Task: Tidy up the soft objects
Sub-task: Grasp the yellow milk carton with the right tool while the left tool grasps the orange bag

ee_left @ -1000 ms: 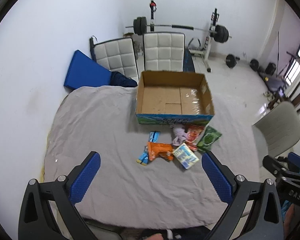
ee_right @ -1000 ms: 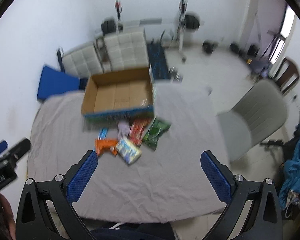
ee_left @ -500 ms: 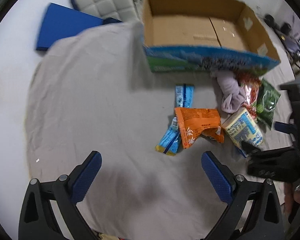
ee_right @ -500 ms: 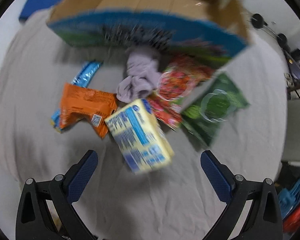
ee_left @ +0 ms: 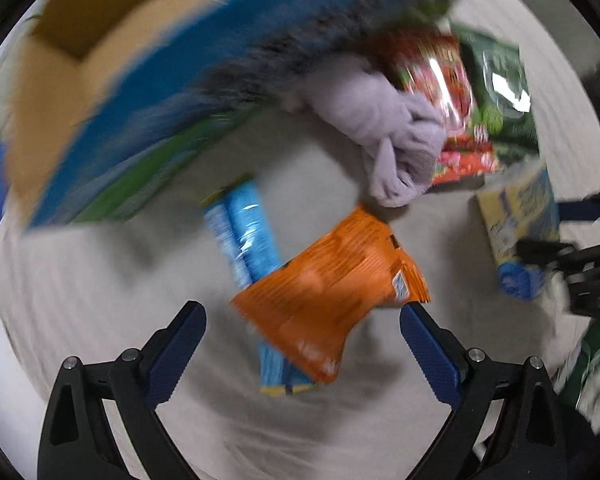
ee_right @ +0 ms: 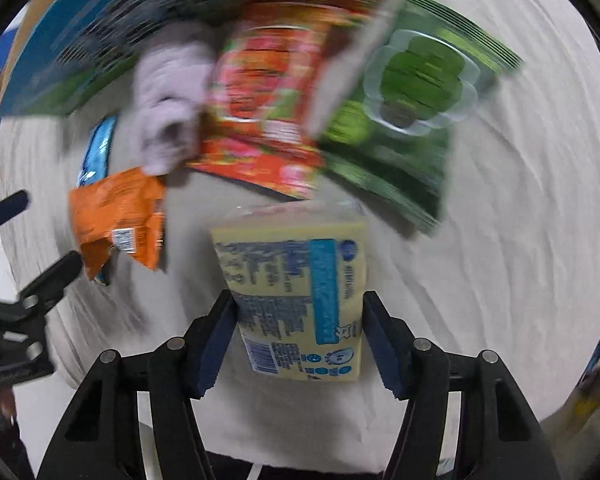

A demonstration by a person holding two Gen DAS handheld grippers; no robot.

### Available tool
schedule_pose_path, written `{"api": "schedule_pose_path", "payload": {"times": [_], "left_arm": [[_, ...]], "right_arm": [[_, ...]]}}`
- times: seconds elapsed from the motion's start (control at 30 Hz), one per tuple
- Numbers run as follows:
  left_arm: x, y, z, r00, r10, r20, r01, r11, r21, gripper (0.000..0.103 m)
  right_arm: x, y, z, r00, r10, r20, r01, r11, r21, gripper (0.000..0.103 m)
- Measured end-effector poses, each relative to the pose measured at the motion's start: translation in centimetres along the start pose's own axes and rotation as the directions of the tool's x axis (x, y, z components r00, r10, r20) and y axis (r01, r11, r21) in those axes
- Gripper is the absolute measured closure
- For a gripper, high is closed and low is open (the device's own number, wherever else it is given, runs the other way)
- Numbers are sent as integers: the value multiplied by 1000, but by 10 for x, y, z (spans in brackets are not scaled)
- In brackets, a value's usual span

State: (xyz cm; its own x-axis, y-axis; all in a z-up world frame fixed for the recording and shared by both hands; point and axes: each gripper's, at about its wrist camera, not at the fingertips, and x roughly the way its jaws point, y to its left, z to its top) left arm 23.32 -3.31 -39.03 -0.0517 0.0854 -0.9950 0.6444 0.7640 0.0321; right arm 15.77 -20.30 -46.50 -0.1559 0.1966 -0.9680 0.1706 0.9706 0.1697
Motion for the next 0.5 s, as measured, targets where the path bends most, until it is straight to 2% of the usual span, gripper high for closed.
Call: {"api": "schedule_pose_path", "payload": {"times": [0.07,0.1,0.13,0.2,0.3,0.4,0.43,0.5], "left_arm": [[11,-4,8,999,-14,-35,16,999,48,5],[15,-4,10,998,-45,-54,48,997,53,12],[17,-4,11,994,-86,-73,89,995,41,26],[16,-4,8,986,-143,-88,141,990,-20,42],[15,-6,-10,979,-174,-111,158,977,-140,45],[19,-1,-38,964,-231,-134,178,929,-324,45],[21,0,-51,956,-267,-123,200,899,-391,45],[23,1,-67,948,-306,-89,234,858,-458,45]], "right_arm": [[4,-6,-1,1000,1,-4,-1,1000,13,38],[4,-9,0,1000,6,-14,-6,1000,18,38],[7,-10,-1,1000,7,-22,-7,1000,28,38],[12,-8,2,999,-6,-33,7,1000,26,38],[13,-9,1,999,-9,-36,10,999,37,37],[22,-13,8,999,9,-46,-6,998,66,36],[26,-16,7,998,19,-54,-14,997,77,34],[35,-14,7,997,33,-67,-26,995,97,32]]}}
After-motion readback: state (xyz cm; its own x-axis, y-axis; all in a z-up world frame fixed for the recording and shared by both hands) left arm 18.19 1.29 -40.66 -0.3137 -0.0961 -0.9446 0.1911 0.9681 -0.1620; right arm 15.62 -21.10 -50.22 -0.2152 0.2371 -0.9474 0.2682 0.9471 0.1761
